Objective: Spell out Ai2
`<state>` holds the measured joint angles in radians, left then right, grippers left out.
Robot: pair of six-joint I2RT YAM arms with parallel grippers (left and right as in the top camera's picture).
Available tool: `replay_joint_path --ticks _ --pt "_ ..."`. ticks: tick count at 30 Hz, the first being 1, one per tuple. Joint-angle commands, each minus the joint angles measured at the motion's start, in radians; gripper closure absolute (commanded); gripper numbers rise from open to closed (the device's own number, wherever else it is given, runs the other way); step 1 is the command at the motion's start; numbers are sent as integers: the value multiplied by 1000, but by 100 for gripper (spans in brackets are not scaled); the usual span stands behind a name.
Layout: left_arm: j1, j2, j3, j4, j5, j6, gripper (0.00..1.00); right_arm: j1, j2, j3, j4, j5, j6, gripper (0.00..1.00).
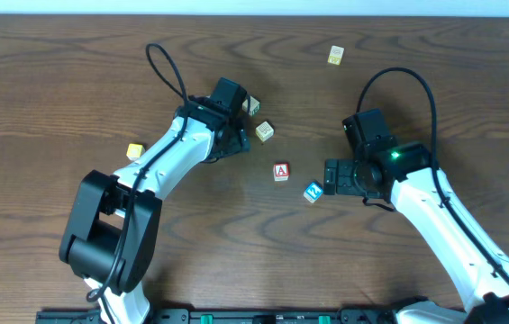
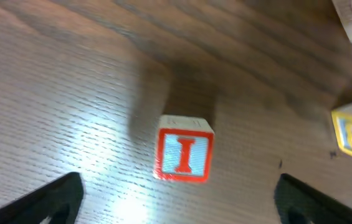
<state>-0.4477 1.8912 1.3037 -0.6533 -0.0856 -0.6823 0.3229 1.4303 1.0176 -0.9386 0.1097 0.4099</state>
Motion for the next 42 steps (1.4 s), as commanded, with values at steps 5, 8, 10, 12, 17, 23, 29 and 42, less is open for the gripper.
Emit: replay_joint_path --ticks 5,8,10,12,17,23,29,42 --pt "2 37 -13 39 -52 -59 15 6 -11 -4 -1 15 8 1" --pt "2 72 -13 69 -43 -58 16 6 -11 -4 -7 15 8 1" --pt "2 88 -13 76 -32 -58 16 6 -11 -4 -12 19 8 1" --pt "2 90 -13 84 -37 -58 17 6 -11 -4 -14 22 8 1" --pt "2 97 -13 93 -39 -58 21 6 -11 -4 -14 22 8 1" --pt "2 115 -13 103 -43 -58 43 6 -11 -4 -16 22 8 1" --pt "2 116 -13 109 -52 -45 56 6 -11 -4 -15 22 8 1" --pt "1 116 -13 145 9 211 74 6 -11 -4 0 22 8 1"
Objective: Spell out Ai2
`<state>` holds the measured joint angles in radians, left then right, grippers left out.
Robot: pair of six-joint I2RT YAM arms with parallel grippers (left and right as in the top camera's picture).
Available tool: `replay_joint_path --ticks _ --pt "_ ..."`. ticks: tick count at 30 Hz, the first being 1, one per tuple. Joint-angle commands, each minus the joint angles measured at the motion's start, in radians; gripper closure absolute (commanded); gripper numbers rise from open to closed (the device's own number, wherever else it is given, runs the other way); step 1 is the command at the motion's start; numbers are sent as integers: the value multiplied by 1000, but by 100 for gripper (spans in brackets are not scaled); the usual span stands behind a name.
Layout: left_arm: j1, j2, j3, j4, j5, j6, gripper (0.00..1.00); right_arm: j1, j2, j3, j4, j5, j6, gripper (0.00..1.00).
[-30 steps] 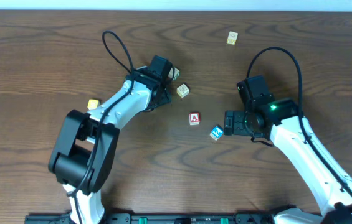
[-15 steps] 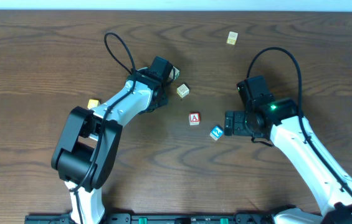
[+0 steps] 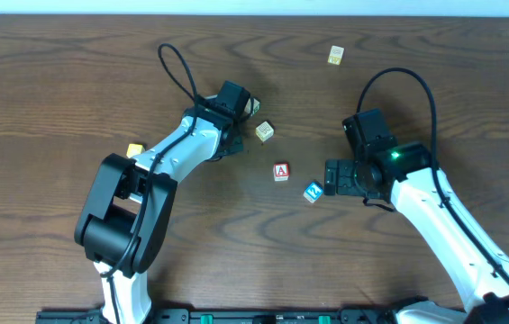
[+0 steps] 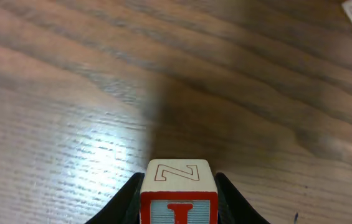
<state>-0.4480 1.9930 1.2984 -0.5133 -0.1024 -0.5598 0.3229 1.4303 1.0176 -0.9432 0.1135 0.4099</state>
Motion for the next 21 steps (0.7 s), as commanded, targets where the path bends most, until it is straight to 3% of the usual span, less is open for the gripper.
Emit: replay_joint_path --ticks 1,7,21 --pt "1 14 -7 9 39 99 74 6 -11 -4 5 18 8 1" --pt "-19 14 -7 48 84 174 76 6 -11 -4 5 18 8 1" --pt "-65 14 -5 150 77 196 83 6 -11 -4 -18 17 9 1"
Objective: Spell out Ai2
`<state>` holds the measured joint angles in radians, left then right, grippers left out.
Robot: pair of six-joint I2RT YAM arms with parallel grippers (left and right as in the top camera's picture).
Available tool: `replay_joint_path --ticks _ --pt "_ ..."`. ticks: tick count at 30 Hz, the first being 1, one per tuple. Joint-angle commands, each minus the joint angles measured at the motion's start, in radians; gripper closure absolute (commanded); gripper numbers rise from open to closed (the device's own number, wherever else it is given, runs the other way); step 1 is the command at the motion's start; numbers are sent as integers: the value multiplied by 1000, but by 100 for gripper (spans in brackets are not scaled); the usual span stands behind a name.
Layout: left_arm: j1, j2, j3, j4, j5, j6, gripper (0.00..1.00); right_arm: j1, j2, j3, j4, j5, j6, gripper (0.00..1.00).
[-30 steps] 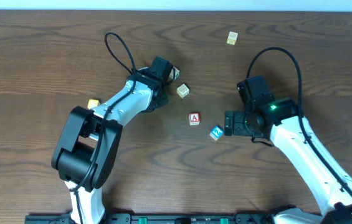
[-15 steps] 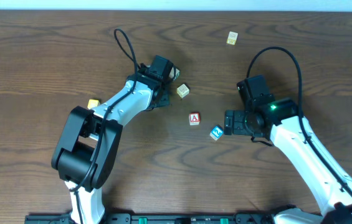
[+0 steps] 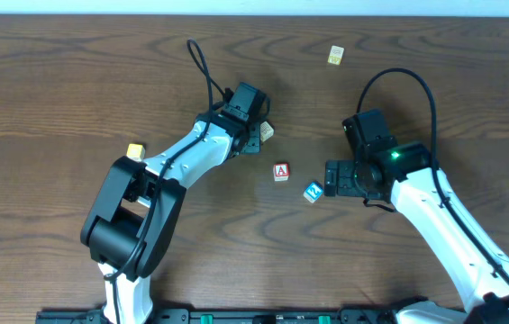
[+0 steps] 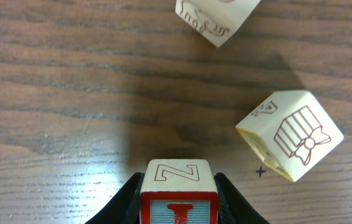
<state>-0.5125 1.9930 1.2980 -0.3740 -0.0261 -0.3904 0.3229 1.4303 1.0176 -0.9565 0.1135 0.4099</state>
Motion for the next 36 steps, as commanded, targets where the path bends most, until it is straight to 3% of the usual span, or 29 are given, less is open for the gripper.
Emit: replay_joint_path --ticks 1,15,24,29,36 --pt "-2 14 -5 14 1 35 82 6 -11 -4 -4 17 9 1" --pt "-12 43 61 32 2 133 84 6 -11 -4 -6 17 16 1" --pt "-42 73 87 -34 35 150 88 6 -11 -4 -6 17 17 1" --pt "-70 74 87 -2 78 159 88 6 -11 -4 -5 17 17 1" --pt "-76 92 87 67 23 159 88 6 -11 -4 -6 18 16 1"
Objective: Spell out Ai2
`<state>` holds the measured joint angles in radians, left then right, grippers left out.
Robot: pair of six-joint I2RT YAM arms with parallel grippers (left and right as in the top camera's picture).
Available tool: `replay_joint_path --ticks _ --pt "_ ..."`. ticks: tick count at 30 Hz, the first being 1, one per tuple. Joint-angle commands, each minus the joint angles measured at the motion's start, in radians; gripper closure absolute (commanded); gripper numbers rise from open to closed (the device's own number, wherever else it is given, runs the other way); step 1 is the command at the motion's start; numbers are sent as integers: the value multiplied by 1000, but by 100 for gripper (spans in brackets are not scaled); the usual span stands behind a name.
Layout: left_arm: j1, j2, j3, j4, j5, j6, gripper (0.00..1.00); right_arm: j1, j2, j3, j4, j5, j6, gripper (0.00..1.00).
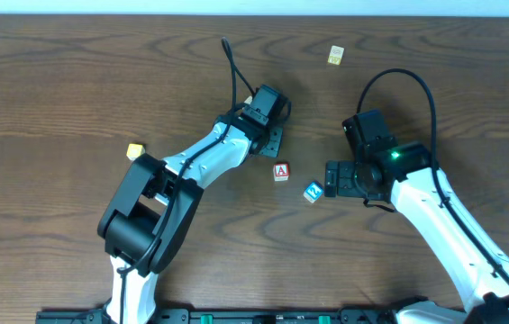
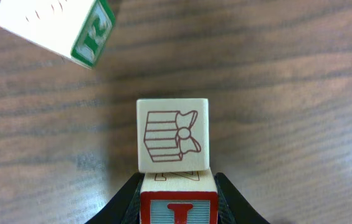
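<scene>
My left gripper is shut on a red-framed block with a red I on blue; its top face shows a Z. A cream block with a gift-box drawing lies right against the I block's far edge. In the overhead view the left gripper hangs just up-left of the red A block and hides the I block. The blue 2 block lies down-right of the A. My right gripper stands open beside the 2 block, not touching it.
A cream block with a green-lettered side lies ahead to the left of the left gripper. A yellow block sits far left and another small block at the back. The left arm's cable loops up behind it.
My left gripper has moved right with the I block. The gift-box block, then ahead to the right and skewed, now sits squared right against the I block.
The I block first lay on the table between my open left fingers. Then the left gripper was shut on it. It has since carried the block rightward, now close above the A block. The right arm stayed still by the 2 block throughout.
</scene>
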<state>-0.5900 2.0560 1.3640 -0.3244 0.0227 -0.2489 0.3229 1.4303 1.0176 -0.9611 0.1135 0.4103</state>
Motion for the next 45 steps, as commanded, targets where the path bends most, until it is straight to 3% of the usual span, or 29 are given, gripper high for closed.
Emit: replay_joint_path --ticks 1,11,23,33,38,43,45 --pt "2 34 21 29 -26 17 88 6 -11 -4 -2 18 16 1" --pt "2 52 22 80 -85 5 88 6 -11 -4 -5 18 16 1" --pt "0 52 48 9 -74 -112 90 6 -11 -4 -8 18 16 1" --pt "0 52 61 -45 -31 -130 91 6 -11 -4 -8 18 19 1" --pt "0 52 61 -38 -21 -130 79 6 -11 -4 -8 18 20 1" --pt "0 52 61 -37 -21 -130 61 6 -11 -4 -8 18 20 1" --pt "0 51 61 -37 -22 -130 60 6 -11 -4 -8 18 20 1"
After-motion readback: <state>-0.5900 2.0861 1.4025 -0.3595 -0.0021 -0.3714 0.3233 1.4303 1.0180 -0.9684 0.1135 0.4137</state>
